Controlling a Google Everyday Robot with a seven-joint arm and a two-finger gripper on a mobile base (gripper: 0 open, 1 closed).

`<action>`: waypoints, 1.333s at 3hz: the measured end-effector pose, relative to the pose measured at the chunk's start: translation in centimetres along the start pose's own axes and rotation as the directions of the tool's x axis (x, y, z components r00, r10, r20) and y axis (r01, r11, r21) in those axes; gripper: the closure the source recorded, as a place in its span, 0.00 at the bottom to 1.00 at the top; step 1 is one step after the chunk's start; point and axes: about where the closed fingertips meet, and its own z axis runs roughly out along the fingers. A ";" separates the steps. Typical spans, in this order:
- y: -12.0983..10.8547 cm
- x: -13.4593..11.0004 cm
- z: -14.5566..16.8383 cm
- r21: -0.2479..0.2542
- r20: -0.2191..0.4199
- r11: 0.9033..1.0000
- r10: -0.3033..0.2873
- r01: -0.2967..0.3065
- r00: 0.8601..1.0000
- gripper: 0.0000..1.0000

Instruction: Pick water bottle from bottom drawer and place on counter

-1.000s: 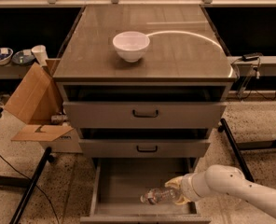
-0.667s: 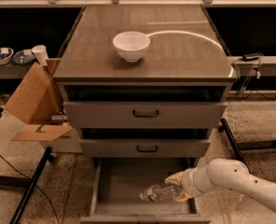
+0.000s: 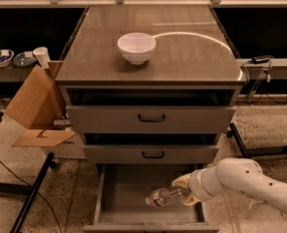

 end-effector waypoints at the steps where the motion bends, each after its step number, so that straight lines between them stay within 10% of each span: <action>1: 1.1 -2.0 -2.1 0.011 0.010 1.000 -0.015 0.015 1.000 1.00; 3: 2.3 -14.4 -13.2 0.053 -0.014 0.979 -0.194 0.195 0.981 1.00; 4: -1.4 -20.6 -19.4 0.074 -0.062 0.943 -0.319 0.324 0.946 1.00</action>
Offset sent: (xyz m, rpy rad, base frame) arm -0.1610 -0.0051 0.1690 -0.0132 -0.1355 0.0735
